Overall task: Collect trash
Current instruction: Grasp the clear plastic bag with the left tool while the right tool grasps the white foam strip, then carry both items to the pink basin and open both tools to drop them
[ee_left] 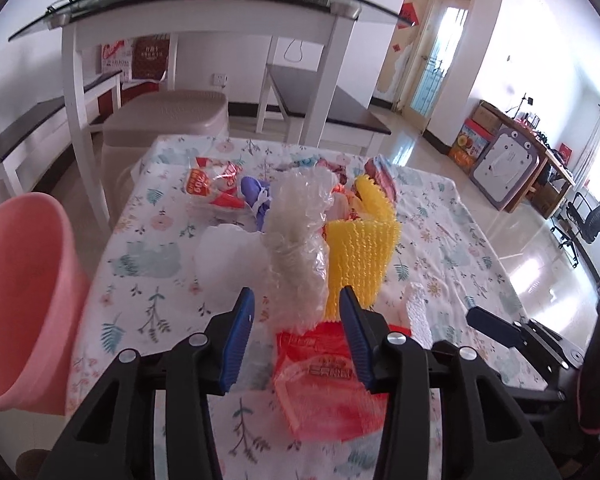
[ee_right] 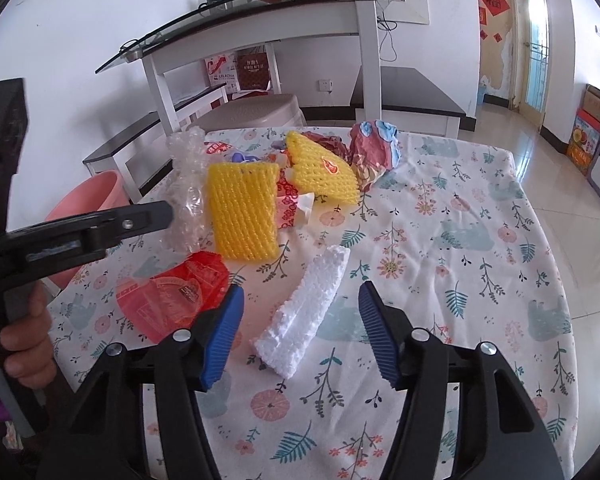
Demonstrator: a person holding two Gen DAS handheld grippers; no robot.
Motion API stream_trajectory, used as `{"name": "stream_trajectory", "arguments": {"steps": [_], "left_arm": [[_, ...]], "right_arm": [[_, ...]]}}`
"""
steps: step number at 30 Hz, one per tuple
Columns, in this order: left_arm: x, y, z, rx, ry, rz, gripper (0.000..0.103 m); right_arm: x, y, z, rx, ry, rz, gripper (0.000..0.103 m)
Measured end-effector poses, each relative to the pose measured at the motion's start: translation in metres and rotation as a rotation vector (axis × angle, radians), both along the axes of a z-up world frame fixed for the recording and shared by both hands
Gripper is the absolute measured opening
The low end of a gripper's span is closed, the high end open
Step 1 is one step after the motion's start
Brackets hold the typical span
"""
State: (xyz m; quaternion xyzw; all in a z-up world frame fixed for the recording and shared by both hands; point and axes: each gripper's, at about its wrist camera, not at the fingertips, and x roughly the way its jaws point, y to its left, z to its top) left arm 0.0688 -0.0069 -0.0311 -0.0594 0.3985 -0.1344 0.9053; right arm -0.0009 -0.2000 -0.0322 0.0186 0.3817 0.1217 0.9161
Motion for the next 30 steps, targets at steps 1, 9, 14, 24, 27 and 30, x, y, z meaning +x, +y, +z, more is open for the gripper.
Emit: {"name": "stream_trajectory", "arguments": {"steps": [1,9,14,24,27,30], "left_arm": [[0.004,-0.002,-0.002,0.006,0.005,0.002,0.044],[0.016,-0.013,-0.016,0.036,0.028,-0.005,0.027],[0.0,-0.01,-0.006,0.051,-0.024,-0.006,0.022],[-0.035,0.014,0.022,0.013,-0.096,0.005,0.022],[-0.041,0.023,0.025,0.007,-0.098,0.017,0.022],[-0.046,0.03,0.027,0.0,-0.102,0.029,0.022]], "right_arm": [[0.001,-0.001,-0.001,0.003,0.004,-0.002,0.06],[0.007,-0.004,-0.007,0.007,0.029,-0.009,0.06],[0.01,-0.004,-0.012,0.015,0.053,-0.016,0.06],[0.022,0.009,-0.026,0.0,0.148,-0.015,0.038],[0.02,0.012,-0.028,-0.015,0.155,-0.02,0.036],[0.017,0.011,-0.025,-0.021,0.146,-0.03,0.034]]}}
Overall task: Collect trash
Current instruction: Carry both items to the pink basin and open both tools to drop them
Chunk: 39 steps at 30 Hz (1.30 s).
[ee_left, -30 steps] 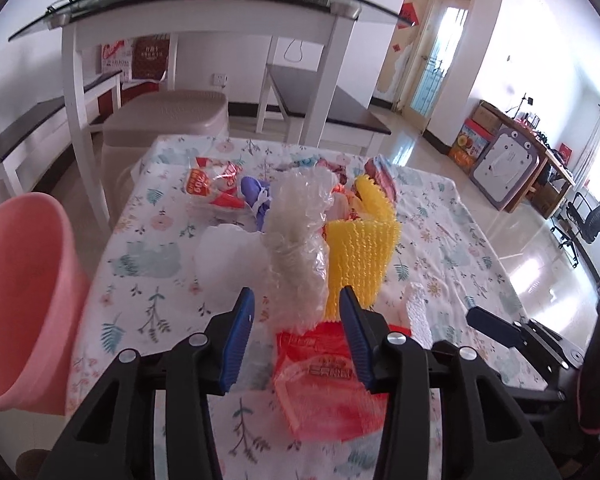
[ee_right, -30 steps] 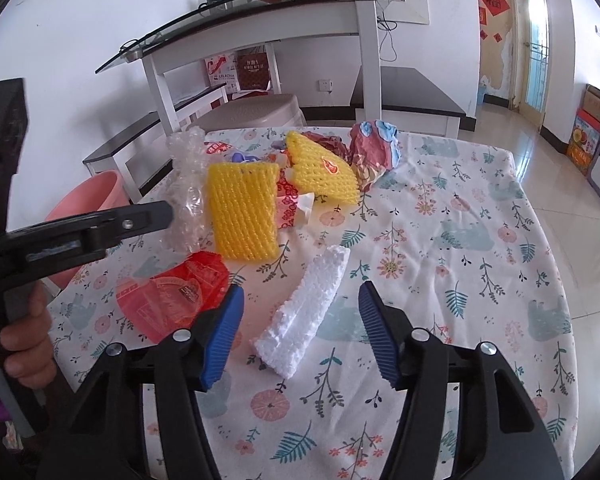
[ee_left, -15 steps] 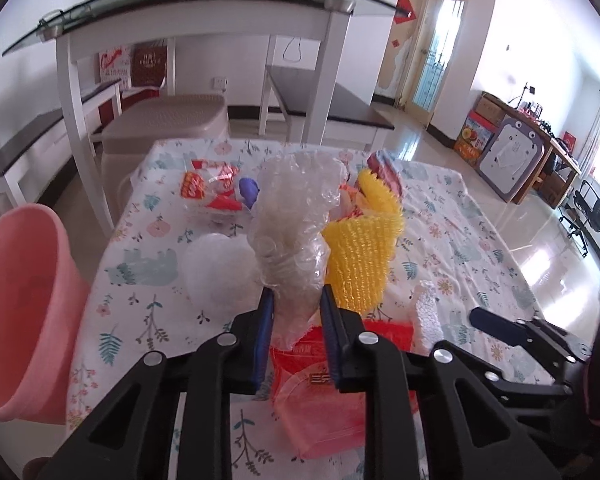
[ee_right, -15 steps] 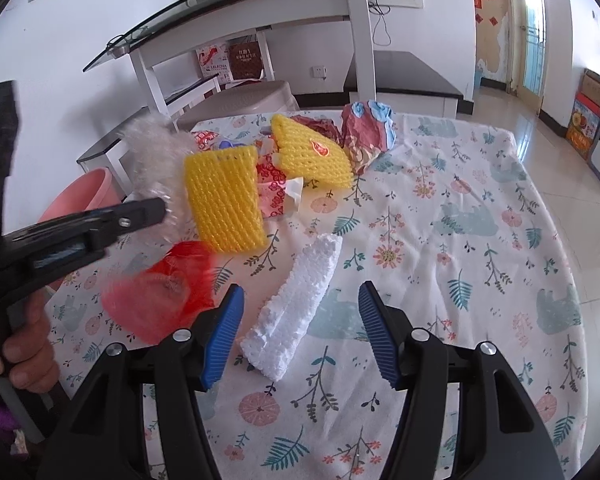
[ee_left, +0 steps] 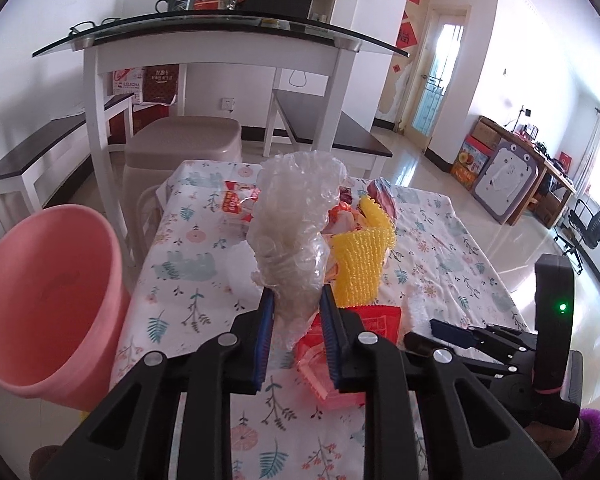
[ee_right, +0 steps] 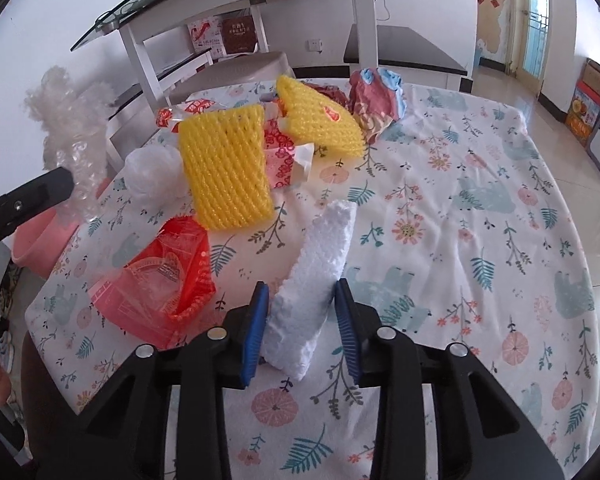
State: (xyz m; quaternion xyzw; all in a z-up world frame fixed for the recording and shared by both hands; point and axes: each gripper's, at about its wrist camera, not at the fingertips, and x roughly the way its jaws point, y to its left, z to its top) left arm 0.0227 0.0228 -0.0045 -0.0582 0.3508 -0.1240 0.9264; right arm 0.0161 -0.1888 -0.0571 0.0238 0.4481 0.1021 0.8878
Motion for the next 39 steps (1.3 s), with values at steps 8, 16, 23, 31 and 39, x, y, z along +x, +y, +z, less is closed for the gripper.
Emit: {"name": "stream_trajectory", "arguments": {"steps": [8,16,23,31,39], "left_arm": [[-0.012,0.022,0.009,-0.015,-0.036,0.056,0.022],[-0.032,0.077,0.024,0.003,-0.082,0.21,0.022],[-0.046,0.135,0.025,0.026,-0.066,0.37,0.022],[-0.039,0.186,-0.005,0.05,0.07,0.486,0.022],[-0.032,0.203,-0.032,0.03,0.203,0.493,0.022]], "right_arm": [[-0.011,0.0,0.046,0.007,-0.154,-0.004,0.034],[-0.001,0.065,0.089,0.063,-0.252,0.182,0.034],[0.015,0.154,0.098,0.134,-0.248,0.39,0.034],[0.032,0.235,0.078,0.171,-0.154,0.53,0.034],[0.041,0.275,0.041,0.13,-0.023,0.566,0.034]]}}
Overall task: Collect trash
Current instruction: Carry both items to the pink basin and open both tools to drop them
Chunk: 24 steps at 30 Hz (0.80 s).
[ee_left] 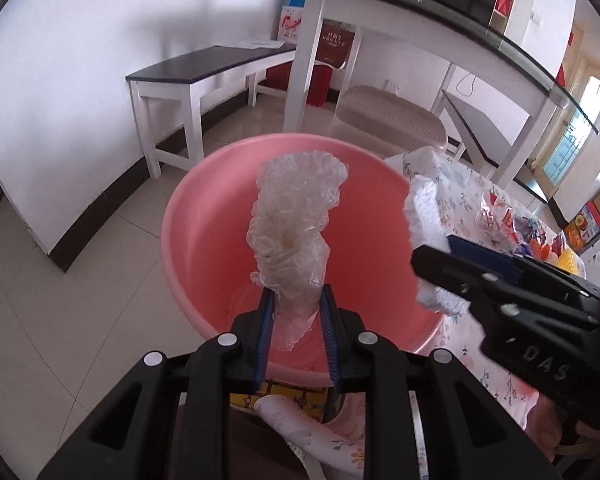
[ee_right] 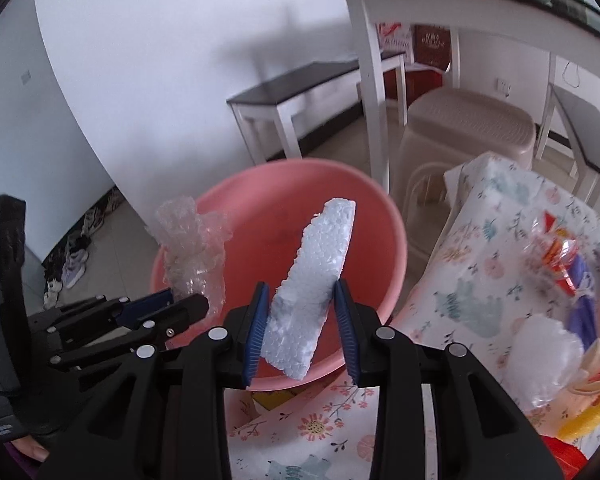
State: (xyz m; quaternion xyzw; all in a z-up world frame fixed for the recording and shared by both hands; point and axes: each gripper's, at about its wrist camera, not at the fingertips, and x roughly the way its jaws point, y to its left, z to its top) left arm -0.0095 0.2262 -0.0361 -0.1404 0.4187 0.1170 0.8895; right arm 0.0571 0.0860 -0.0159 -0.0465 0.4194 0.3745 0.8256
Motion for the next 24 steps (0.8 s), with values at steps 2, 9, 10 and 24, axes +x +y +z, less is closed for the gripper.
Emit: {"name": "stream_trajectory", "arguments": {"steps": [2,9,10,24], "left_arm": [[0.003,-0.002,-0.002,0.007,0.017,-0.014,0.022],[0.01,-0.003,-0.011,0.001,0.068,-0.033,0.024],[0.011,-0.003,-0.011,0.003,0.067,-0.033,0.024],[0.0,-0.002,-0.001,-0.002,0.026,-0.008,0.042]], "right_arm": [[0.0,0.002,-0.004,-0.018,0.009,0.009,0.034],[-0.004,0.012,-0.012,-0.088,0.003,0.034,0.034],[-0.005,0.012,-0.012,-0.091,0.004,0.035,0.034],[-0.002,0.008,-0.013,-0.077,0.031,0.032,0.035]]}}
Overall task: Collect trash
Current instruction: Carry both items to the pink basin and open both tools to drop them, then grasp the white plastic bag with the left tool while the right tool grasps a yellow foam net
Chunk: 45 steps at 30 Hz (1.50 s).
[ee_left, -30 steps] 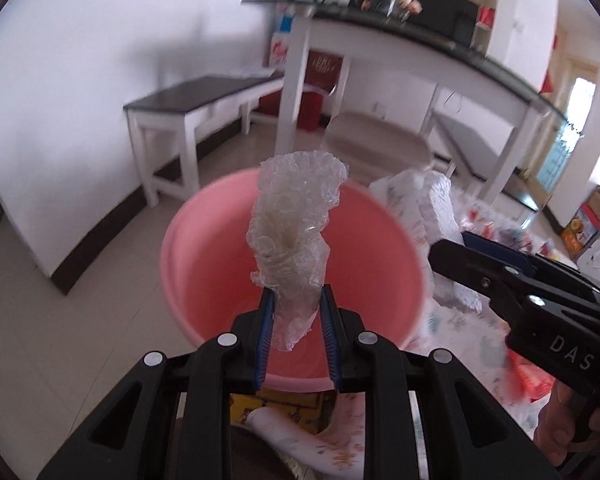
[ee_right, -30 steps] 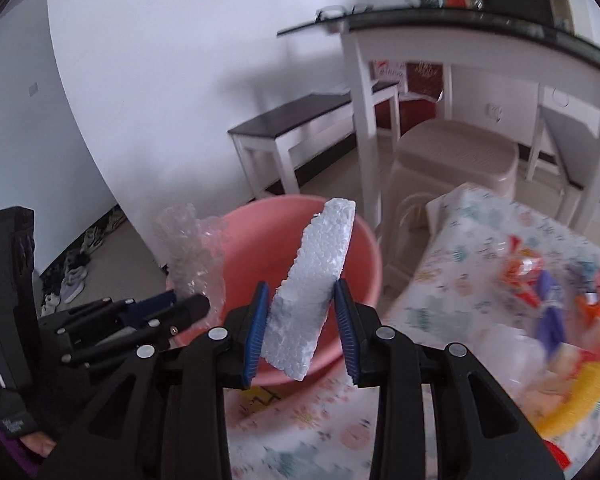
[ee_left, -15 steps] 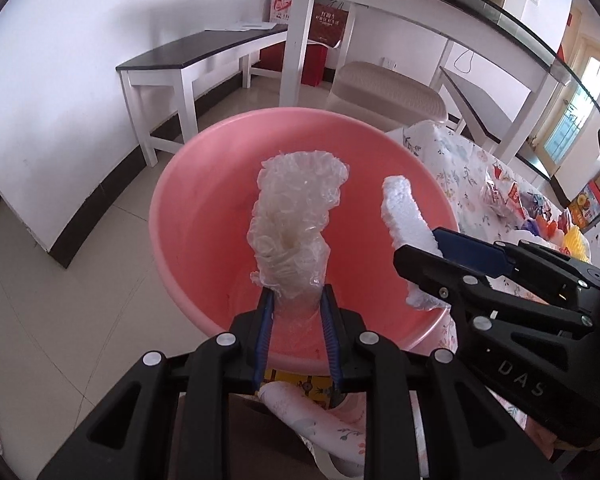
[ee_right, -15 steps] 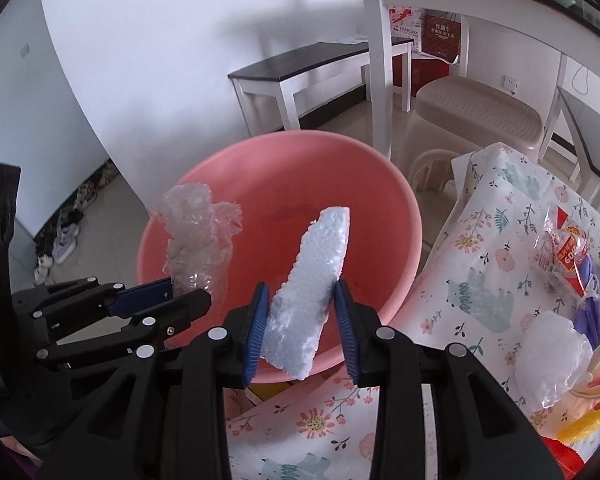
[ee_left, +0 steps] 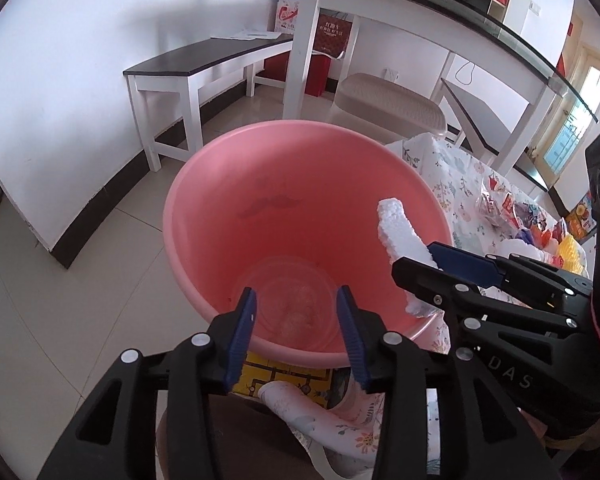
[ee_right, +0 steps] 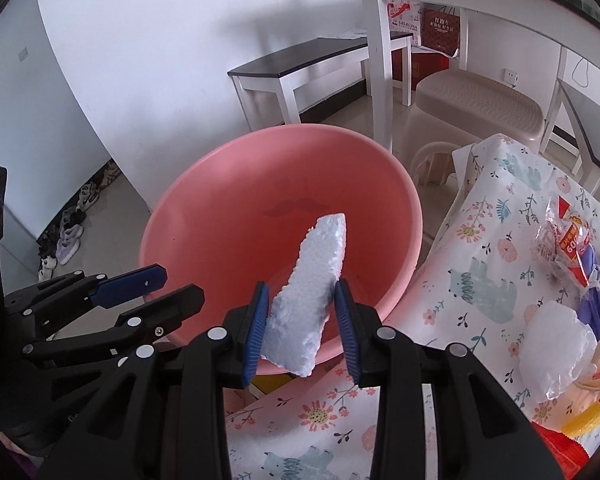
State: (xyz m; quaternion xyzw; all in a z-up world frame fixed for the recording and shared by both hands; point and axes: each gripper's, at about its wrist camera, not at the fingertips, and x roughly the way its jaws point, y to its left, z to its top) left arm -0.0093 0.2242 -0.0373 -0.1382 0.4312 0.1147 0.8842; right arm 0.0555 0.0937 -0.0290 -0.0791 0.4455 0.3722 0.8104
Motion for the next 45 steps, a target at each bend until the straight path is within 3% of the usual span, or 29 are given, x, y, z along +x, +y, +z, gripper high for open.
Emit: {"name": "stream_trajectory", "arguments": {"steps": [7,23,33,45], "left_arm": [[-0.011,0.003,0.009,-0.005,-0.036,0.017,0.043],[-0.033,-0.021,0.038,0.013,-0.156,-0.002,0.044],[-0.032,-0.071,0.053,0.002,-0.25,-0.11,0.044],[-0.003,-0.14,0.045,0.018,-0.234,-0.281,0.044]], "right_arm": [[-0.001,-0.001,0.004,0.023,-0.01,0.004,0.042],[-0.027,-0.033,0.035,0.07,-0.135,-0.039,0.042],[-0.046,-0.107,0.048,0.05,-0.205,-0.153,0.042],[-0.038,-0.224,0.049,0.062,-0.211,-0.422,0.042]]}}
